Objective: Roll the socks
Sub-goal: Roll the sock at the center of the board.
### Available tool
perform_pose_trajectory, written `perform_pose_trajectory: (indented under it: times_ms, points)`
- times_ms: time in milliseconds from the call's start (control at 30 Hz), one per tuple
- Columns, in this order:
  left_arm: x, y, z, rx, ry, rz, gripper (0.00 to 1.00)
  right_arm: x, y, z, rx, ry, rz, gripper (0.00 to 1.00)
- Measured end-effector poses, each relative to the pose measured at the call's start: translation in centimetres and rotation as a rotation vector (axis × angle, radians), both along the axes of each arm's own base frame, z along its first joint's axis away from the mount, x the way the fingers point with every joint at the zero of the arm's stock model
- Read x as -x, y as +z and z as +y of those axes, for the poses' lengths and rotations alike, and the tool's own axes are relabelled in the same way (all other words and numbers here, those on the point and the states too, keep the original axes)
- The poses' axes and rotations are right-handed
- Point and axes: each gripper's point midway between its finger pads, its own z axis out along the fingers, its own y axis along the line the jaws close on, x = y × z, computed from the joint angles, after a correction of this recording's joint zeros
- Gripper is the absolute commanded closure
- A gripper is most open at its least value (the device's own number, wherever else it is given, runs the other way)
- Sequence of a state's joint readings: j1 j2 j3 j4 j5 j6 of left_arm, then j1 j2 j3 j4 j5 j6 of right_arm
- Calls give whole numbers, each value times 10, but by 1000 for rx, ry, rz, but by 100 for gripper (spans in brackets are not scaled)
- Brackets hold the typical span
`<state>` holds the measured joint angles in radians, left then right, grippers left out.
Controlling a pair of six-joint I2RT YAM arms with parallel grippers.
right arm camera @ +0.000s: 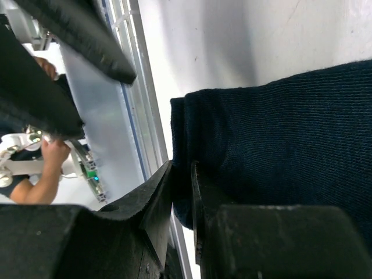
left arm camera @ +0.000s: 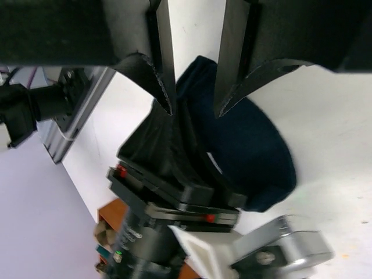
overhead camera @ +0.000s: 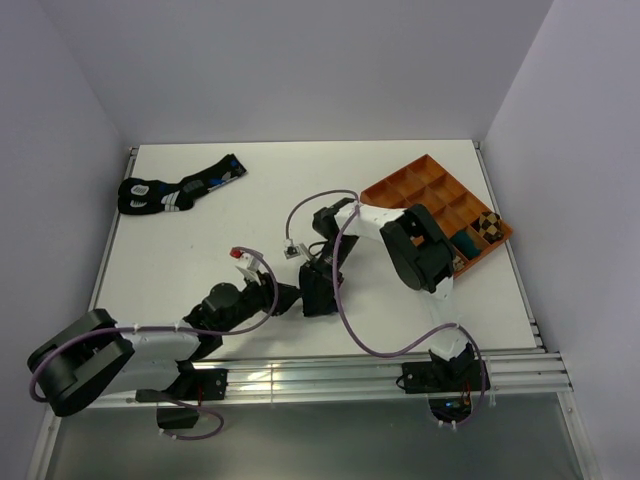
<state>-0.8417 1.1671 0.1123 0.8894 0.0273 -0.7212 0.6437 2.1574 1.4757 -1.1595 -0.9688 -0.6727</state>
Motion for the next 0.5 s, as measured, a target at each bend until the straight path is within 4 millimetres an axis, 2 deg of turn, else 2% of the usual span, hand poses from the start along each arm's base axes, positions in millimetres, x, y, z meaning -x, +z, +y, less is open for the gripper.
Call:
perform_pose_trajectory:
  times_ms: [100,300,500]
  points:
    - [4,-3,-7,-4,-43,-7,59,1,-2,-2,10,-7,27,76]
    - [10,-28,-18,-63,-107,29,58,0,-7,-4,29,-25,72,76]
    - [12,-31,-28,-66,-158,22,57,-3,-3,-4,25,-34,79,76]
